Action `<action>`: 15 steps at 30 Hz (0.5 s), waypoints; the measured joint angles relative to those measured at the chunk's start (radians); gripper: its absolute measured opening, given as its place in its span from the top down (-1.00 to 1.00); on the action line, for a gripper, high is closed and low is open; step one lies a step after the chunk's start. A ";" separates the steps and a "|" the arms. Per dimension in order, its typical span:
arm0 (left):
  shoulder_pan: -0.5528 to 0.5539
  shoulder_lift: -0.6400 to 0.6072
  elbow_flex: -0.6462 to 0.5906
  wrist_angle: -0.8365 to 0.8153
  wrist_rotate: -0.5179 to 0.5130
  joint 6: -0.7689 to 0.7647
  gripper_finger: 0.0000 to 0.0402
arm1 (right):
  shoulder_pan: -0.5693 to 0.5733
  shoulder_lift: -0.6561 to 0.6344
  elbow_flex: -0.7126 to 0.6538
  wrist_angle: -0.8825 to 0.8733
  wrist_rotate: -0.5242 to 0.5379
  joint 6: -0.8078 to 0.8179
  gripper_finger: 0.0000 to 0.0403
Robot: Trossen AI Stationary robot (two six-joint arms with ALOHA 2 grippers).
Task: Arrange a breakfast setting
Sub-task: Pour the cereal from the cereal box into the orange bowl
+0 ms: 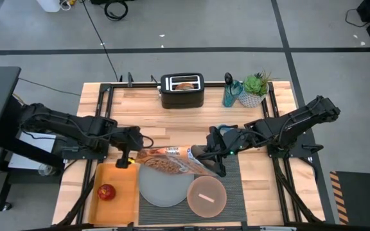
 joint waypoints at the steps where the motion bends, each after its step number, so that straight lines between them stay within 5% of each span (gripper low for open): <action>1: -0.001 0.000 0.000 0.004 0.015 0.021 -0.73 | 0.000 0.000 0.000 0.000 0.000 0.000 0.98; 8: -0.010 -0.001 0.001 -0.004 0.153 0.064 -0.72 | -0.001 0.001 0.000 -0.001 0.000 -0.002 0.98; 15: -0.050 -0.002 0.001 0.016 0.101 0.112 -0.72 | -0.001 0.001 0.000 0.000 -0.002 -0.003 0.98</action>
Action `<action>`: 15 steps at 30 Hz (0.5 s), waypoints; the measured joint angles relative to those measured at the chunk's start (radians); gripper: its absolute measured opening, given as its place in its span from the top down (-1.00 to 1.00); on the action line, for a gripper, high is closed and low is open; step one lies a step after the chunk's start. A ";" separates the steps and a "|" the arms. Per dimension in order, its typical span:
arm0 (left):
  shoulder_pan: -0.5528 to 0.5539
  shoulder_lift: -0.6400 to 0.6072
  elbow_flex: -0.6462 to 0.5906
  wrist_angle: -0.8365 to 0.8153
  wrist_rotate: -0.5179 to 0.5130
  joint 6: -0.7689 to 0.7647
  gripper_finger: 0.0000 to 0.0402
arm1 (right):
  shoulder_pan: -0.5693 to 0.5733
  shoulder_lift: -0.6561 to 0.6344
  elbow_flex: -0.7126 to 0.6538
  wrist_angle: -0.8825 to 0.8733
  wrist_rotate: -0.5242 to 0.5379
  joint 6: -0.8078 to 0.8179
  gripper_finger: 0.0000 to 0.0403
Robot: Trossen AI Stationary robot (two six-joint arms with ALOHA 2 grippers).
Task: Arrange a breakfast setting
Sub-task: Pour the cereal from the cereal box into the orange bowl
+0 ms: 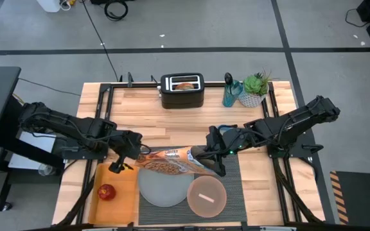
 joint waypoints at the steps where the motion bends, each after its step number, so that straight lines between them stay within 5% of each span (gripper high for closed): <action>1: -0.001 0.000 0.000 0.034 -0.008 -0.009 -0.72 | 0.000 0.000 0.000 0.001 0.000 0.000 0.98; 15: -0.001 0.000 0.001 0.091 -0.036 -0.215 -0.72 | 0.000 0.000 0.000 0.000 0.003 0.000 0.98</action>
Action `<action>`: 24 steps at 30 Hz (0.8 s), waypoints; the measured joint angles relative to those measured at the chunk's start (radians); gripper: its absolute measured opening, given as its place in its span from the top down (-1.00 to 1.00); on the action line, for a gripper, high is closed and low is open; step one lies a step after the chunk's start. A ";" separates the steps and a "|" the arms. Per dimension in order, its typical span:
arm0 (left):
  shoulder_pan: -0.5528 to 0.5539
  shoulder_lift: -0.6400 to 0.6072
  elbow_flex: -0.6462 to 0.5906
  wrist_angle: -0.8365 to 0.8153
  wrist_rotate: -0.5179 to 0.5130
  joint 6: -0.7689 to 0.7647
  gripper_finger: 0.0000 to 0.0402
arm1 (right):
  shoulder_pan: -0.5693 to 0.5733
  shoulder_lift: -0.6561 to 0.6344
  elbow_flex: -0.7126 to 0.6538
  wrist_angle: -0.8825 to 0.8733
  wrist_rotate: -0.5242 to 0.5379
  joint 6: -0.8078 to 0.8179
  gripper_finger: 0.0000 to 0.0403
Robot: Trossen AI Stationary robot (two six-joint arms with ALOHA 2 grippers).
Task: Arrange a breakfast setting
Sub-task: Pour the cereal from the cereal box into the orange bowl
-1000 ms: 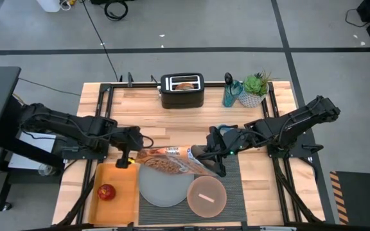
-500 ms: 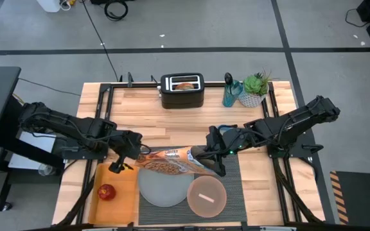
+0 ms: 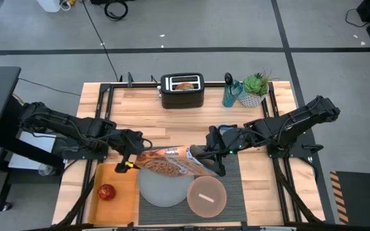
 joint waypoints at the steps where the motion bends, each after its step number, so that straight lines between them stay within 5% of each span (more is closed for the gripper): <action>1: -0.001 0.000 0.000 0.004 -0.013 -0.005 -0.72 | -0.001 0.000 0.000 0.000 0.000 0.000 0.98; 19: -0.036 0.131 0.000 0.077 -0.083 -0.093 -0.72 | -0.006 0.000 0.000 0.031 0.000 -0.007 0.98; 24: -0.036 0.131 0.000 0.100 -0.082 -0.130 -0.58 | -0.006 0.000 0.000 0.032 0.000 -0.008 0.98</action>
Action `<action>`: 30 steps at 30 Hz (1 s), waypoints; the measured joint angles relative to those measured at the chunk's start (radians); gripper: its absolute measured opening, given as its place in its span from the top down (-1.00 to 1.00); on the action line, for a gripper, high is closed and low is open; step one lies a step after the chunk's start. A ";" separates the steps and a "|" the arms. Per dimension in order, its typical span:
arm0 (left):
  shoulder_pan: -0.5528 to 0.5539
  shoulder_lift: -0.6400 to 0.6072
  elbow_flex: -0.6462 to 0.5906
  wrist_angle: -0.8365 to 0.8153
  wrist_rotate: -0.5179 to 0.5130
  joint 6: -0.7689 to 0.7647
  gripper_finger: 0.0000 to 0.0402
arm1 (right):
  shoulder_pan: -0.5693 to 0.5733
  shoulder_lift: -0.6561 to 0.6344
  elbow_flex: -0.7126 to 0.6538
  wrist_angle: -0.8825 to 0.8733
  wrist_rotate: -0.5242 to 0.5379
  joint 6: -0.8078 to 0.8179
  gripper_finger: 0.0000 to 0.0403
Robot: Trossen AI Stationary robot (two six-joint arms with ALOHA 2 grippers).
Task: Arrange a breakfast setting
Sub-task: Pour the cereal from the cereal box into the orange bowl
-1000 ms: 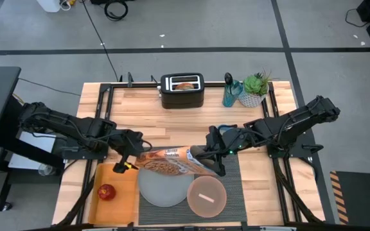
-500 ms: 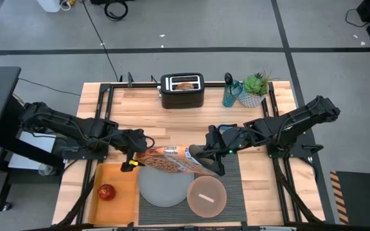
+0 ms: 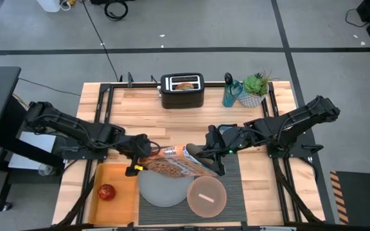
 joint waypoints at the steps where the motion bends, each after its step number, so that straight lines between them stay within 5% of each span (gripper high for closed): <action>1: 0.000 0.000 0.000 0.000 0.000 -0.005 -0.54 | 0.000 0.000 0.000 0.000 0.000 0.000 0.98; 13: 0.005 -0.008 0.014 -0.034 0.003 -0.010 0.11 | 0.000 0.001 0.000 0.008 -0.011 0.002 0.93; 30: 0.010 -0.007 0.249 -0.416 0.025 0.063 0.09 | -0.017 -0.070 0.002 -0.010 -0.160 0.079 0.51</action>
